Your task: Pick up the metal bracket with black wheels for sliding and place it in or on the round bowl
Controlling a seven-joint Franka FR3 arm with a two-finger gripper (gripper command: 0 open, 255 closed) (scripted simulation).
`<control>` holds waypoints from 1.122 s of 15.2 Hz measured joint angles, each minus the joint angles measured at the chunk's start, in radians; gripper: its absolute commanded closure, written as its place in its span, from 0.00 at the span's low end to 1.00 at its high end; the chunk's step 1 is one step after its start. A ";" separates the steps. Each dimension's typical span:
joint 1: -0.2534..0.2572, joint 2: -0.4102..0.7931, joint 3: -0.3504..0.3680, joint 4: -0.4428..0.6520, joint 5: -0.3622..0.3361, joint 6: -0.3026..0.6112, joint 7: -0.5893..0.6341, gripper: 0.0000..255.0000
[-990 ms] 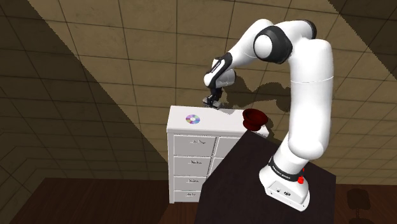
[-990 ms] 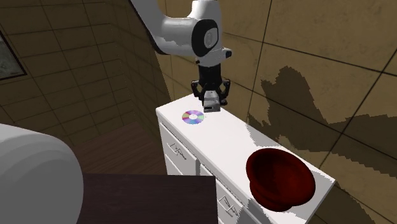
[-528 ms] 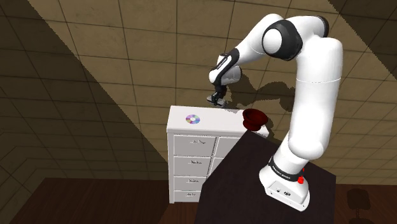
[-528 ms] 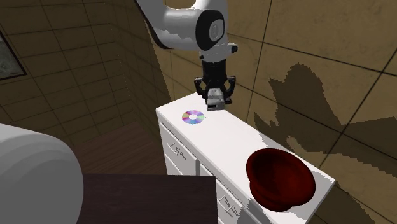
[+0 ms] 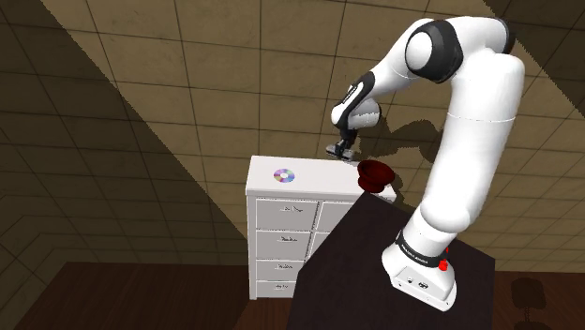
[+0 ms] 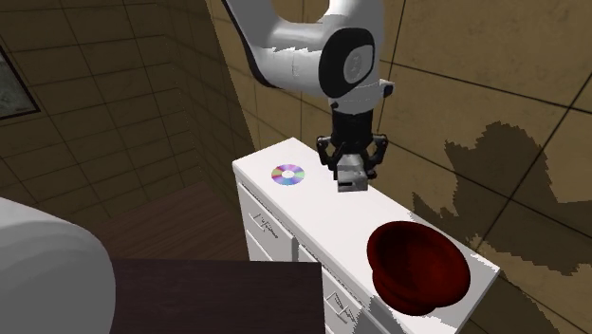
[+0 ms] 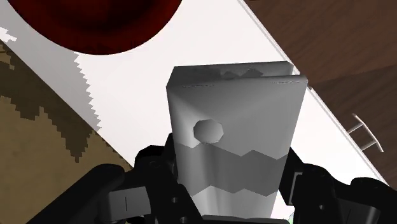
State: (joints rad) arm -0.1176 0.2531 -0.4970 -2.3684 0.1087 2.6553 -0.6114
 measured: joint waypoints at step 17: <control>-0.283 -0.057 -0.097 -0.138 0.077 0.095 -0.459 1.00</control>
State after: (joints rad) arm -0.4001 0.1963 -0.5935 -2.5067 0.1860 2.7507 -1.0702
